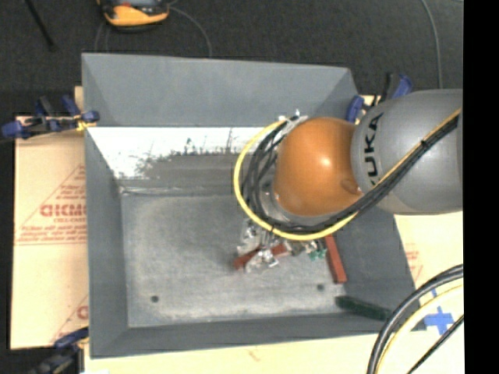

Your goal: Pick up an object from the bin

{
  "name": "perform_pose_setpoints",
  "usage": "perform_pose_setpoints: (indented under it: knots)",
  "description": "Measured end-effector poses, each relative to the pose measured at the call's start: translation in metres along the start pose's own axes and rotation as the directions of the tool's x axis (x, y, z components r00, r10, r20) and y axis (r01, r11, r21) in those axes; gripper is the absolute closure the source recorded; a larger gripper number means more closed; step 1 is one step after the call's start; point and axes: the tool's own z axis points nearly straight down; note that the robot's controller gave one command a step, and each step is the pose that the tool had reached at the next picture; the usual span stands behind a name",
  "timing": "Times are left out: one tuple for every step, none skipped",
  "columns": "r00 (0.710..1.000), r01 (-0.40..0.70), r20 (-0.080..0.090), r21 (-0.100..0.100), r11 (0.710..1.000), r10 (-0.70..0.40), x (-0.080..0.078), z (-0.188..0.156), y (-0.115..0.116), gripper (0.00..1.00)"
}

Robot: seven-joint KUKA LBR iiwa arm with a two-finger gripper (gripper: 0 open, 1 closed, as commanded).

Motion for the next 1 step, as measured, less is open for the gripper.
perform_pose_setpoints:
  knots:
    - [1.000,-0.001,0.003,0.001,1.000,0.001,-0.0005,-0.0196,-0.0005,1.00]
